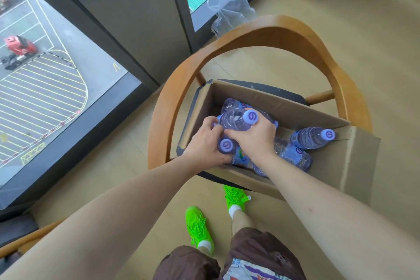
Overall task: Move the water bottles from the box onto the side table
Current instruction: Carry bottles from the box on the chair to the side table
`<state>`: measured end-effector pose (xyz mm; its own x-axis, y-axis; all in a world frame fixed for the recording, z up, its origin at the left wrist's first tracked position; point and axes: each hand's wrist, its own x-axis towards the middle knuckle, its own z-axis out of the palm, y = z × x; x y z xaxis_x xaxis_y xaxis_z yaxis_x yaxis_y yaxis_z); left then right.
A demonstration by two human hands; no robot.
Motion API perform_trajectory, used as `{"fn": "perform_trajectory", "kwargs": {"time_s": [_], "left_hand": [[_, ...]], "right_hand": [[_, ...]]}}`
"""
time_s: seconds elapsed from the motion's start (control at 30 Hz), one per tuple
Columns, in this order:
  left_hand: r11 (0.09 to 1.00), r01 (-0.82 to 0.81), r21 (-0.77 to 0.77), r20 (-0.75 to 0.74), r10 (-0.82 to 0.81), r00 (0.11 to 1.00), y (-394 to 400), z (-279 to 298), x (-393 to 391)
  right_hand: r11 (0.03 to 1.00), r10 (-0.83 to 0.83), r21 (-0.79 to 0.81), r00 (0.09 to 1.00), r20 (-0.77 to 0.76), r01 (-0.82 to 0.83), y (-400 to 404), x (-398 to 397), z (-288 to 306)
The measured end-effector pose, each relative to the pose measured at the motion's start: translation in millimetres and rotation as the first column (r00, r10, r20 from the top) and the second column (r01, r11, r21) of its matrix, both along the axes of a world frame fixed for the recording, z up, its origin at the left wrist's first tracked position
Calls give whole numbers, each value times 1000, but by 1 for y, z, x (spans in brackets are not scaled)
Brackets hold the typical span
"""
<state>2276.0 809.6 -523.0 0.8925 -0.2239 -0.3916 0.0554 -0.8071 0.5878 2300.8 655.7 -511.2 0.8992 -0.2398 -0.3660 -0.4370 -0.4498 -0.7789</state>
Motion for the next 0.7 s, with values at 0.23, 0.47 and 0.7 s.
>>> {"fn": "perform_trajectory", "kwargs": {"time_s": [0.23,0.47,0.7], "left_hand": [[964,-261,-53,-134,252,958,-10,-25,-3],[944,-329,-25,-157,321,934,2,-38,13],[886,-450,-112,-118,438,891,-3,-16,12]], "right_hand": [[997,-71,-12,990,123,74,-23,4,7],[999,27,-37,985,173,-21,-38,16,4],[995,54,75,992,116,-63,-28,15,15]]}}
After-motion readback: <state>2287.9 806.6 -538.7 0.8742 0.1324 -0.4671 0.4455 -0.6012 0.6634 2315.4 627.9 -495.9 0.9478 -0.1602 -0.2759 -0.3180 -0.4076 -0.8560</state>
